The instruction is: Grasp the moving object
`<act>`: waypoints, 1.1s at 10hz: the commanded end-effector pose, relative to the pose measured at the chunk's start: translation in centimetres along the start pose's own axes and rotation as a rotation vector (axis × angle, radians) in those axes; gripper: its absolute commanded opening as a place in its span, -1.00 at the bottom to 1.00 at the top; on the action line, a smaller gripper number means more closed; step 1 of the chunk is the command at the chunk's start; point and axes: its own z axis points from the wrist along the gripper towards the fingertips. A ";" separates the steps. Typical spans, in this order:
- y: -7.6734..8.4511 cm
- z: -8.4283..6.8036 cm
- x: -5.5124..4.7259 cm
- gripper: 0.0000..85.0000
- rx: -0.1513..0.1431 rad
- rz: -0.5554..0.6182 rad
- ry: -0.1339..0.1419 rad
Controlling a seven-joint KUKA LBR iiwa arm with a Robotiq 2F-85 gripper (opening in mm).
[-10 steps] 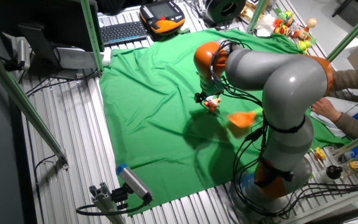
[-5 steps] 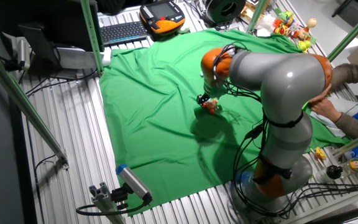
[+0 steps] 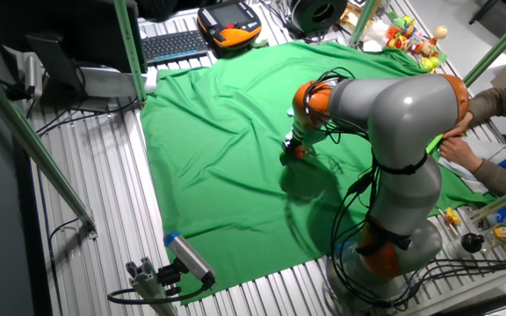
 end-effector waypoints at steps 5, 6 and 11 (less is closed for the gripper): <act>1.1 -3.7 -0.4 -0.60 0.000 -0.015 0.071; 1.5 -4.6 -0.5 -0.60 0.016 -0.011 0.085; 1.6 -6.9 -1.0 -0.60 0.030 0.010 0.089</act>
